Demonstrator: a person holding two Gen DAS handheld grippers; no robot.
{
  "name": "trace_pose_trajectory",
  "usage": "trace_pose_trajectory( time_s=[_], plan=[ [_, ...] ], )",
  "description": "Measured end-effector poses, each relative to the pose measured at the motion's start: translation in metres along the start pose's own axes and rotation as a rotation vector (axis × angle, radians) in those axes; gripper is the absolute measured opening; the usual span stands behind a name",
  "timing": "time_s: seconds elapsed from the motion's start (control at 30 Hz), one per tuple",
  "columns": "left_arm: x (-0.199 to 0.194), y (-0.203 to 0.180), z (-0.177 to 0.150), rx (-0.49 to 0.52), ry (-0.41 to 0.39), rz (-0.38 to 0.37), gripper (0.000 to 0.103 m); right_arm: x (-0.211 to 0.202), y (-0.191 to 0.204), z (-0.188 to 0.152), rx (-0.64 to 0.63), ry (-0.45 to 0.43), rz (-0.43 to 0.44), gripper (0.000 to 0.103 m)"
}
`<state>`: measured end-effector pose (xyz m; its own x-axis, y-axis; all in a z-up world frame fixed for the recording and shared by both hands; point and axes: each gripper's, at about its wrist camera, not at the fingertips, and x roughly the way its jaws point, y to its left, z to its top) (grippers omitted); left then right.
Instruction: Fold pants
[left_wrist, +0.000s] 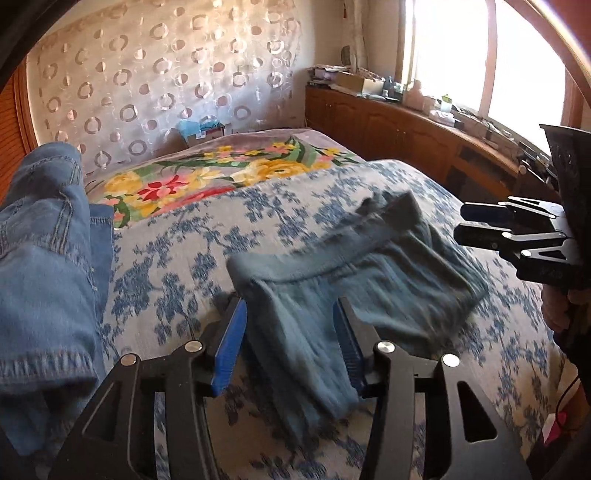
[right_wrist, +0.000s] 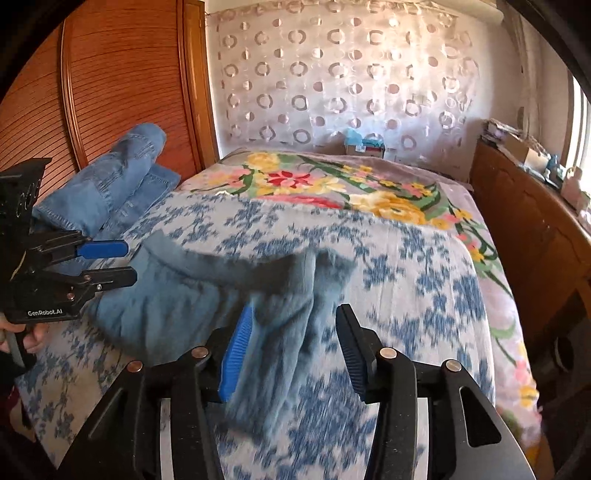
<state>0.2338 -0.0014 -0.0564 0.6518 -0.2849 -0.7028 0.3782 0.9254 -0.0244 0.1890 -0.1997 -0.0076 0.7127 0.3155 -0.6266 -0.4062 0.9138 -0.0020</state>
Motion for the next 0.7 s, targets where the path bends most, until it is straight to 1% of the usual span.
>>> trace_pose_trajectory(
  time_s=[0.13,0.33,0.7],
  plan=[
    [-0.008,-0.006,-0.014,0.003,0.02,-0.019,0.05,-0.009,0.004,-0.013,0.003,0.025,0.018,0.049],
    [-0.012,-0.008,-0.03,-0.001,0.055,-0.024,0.05,-0.013,0.01,-0.028,0.003,0.057,0.032,0.049],
    [-0.015,-0.004,-0.046,-0.007,0.079,-0.011,0.05,0.0,0.012,-0.036,-0.014,0.126,0.027,0.049]
  ],
)
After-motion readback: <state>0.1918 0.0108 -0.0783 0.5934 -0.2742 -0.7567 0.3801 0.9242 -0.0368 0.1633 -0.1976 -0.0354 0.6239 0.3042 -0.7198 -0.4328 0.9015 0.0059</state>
